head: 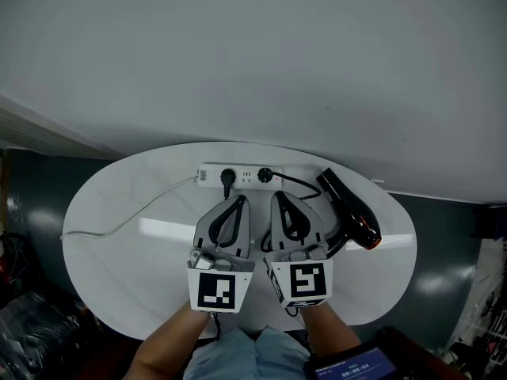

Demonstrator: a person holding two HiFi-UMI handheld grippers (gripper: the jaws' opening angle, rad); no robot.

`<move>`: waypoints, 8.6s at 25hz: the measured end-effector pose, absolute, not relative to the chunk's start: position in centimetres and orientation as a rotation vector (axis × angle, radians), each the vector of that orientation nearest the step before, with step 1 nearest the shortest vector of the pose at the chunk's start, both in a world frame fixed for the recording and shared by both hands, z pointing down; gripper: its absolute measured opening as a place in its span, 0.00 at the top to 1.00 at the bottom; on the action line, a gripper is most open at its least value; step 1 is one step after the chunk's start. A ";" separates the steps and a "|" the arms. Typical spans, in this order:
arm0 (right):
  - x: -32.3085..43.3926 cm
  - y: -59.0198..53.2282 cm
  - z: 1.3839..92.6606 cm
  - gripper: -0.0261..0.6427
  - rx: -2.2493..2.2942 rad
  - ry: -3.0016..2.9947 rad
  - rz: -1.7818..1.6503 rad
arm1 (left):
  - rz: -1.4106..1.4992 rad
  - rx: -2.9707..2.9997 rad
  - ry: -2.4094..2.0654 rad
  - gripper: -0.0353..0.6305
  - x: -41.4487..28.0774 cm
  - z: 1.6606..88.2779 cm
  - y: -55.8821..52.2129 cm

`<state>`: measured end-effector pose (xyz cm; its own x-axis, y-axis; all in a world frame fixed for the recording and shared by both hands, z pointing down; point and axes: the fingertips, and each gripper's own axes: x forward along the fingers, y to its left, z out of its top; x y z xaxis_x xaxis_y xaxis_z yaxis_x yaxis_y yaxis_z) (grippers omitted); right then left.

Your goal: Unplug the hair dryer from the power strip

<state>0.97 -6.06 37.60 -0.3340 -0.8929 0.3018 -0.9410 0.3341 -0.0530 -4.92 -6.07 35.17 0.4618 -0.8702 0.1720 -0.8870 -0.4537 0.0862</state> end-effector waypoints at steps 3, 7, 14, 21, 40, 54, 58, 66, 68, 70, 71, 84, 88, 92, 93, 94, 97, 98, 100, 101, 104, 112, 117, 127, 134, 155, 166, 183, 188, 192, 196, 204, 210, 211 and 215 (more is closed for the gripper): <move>1.0 -6.6 38.5 0.96 1.657 -2.368 0.340 | 0.175 2.526 -1.529 0.95 -4.8 36.4 -6.7; 1.0 -7.1 39.6 0.96 1.656 -2.347 0.363 | 0.209 2.506 -1.513 0.95 -4.6 38.1 -7.3; 1.2 -8.0 42.0 0.96 1.646 -2.312 0.430 | 0.351 2.605 -1.470 0.95 -3.9 40.5 -8.6; 0.9 -8.2 43.1 0.96 1.630 -2.299 0.467 | 0.547 2.700 -1.418 0.95 -3.1 40.7 -8.5; 1.6 -8.1 43.5 0.96 1.634 -2.301 0.515 | 0.439 2.457 -1.465 0.95 -3.0 41.7 -8.7; 0.6 -7.7 42.4 0.96 1.627 -2.329 0.503 | 0.449 2.370 -1.555 0.95 -7.7 38.7 -8.2; 0.5 -7.6 42.5 0.96 1.629 -2.318 0.505 | 0.542 2.354 -1.540 0.95 -9.2 39.8 -8.1; 1.0 -8.1 44.0 0.96 1.656 -2.264 0.535 | 0.609 2.320 -1.486 0.95 -10.7 43.0 -9.2; 1.0 -8.2 44.4 0.95 1.654 -2.252 0.551 | 0.622 2.310 -1.472 0.95 -10.8 43.9 -9.4; 1.0 -8.2 44.7 0.94 1.656 -2.241 0.567 | 0.626 2.297 -1.469 0.95 -11.0 44.5 -9.5; 1.1 -8.2 44.8 0.93 1.658 -2.236 0.573 | 0.626 2.292 -1.467 0.95 -11.0 44.7 -9.6; 0.8 -8.5 45.7 0.79 1.679 -2.203 0.594 | 0.661 2.290 -1.421 0.95 -11.0 46.6 -9.7; 0.6 -8.7 46.1 0.77 1.682 -2.185 0.598 | 0.702 2.316 -1.416 0.95 -10.9 46.6 -9.6; 0.6 -8.9 46.1 0.76 1.688 -2.175 0.601 | 0.690 2.327 -1.396 0.95 -10.5 46.3 -9.5; 0.6 -8.9 46.1 0.76 1.689 -2.172 0.601 | 0.692 2.332 -1.388 0.95 -10.4 46.3 -9.4; 0.6 -8.9 46.1 0.75 1.689 -2.170 0.600 | 0.690 2.336 -1.380 0.95 -10.2 46.4 -9.4; 0.5 -8.9 46.2 0.75 1.688 -2.168 0.603 | 0.669 2.336 -1.366 0.95 -10.2 46.6 -9.5; 0.5 -8.9 46.3 0.75 1.689 -2.167 0.604 | 0.666 2.336 -1.366 0.95 -10.2 46.6 -9.5; 0.5 -9.0 46.3 0.75 1.692 -2.165 0.601 | 0.671 2.337 -1.367 0.95 -10.1 46.6 -9.5; 0.5 -9.1 46.2 0.75 1.694 -2.165 0.601 | 0.672 2.337 -1.368 0.95 -10.1 46.6 -9.5; 0.5 -9.3 46.1 0.75 1.701 -2.167 0.605 | 0.654 2.330 -1.363 0.95 -10.2 46.6 -9.5; 0.3 -9.6 46.6 0.74 1.698 -2.143 0.605 | 0.687 2.349 -1.348 0.95 -10.1 46.7 -9.5; 0.3 -10.2 46.3 0.74 1.712 -2.124 0.560 | 0.695 2.352 -1.346 0.95 -10.0 46.6 -9.4; 0.3 -10.8 46.5 0.80 1.721 -2.074 0.532 | 0.703 2.360 -1.335 0.95 -10.0 46.6 -9.4; 0.5 -11.2 46.5 0.84 1.723 -2.095 0.539 | 0.676 2.368 -1.304 0.95 -10.0 46.7 -9.8; 0.7 -10.9 46.6 0.85 1.715 -2.084 0.546 | 0.729 2.377 -1.271 0.95 -9.7 47.3 -9.2; 0.9 -10.5 46.3 0.85 1.725 -2.082 0.544 | 0.761 2.380 -1.257 0.95 -9.5 47.3 -9.1; 0.9 -10.8 46.6 0.85 1.717 -2.080 0.604 | 0.749 2.376 -1.262 0.95 -9.6 46.9 -9.3; 0.9 -10.7 46.7 0.84 1.707 -2.070 0.573 | 0.776 2.384 -1.261 0.95 -9.3 47.1 -9.2; 0.5 -10.6 45.9 0.85 1.711 -2.067 0.526 | 0.842 2.406 -1.267 0.95 -9.4 46.9 -9.2; 0.5 -10.7 45.4 0.85 1.726 -2.087 0.543 | 0.841 2.418 -1.254 0.95 -9.4 46.8 -9.2; 0.4 -10.4 44.2 0.85 1.743 -2.090 0.494 | 0.805 2.414 -1.253 0.95 -9.6 46.5 -9.1; 0.5 -10.4 44.2 0.85 1.743 -2.088 0.471 | 0.816 2.420 -1.244 0.95 -9.4 46.6 -9.2; 0.7 -10.4 44.7 0.85 1.743 -2.086 0.500 | 0.833 2.427 -1.238 0.95 -9.3 46.8 -9.1; 1.4 -10.4 46.7 0.85 1.730 -2.079 0.624 | 0.833 2.422 -1.233 0.95 -8.9 47.3 -9.1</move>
<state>1.45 -10.36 46.75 -0.1825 -0.8223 0.5390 -0.9832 0.1508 -0.1028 -8.90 -9.13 47.33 0.4642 -0.6361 0.6163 -0.8090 -0.5878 0.0026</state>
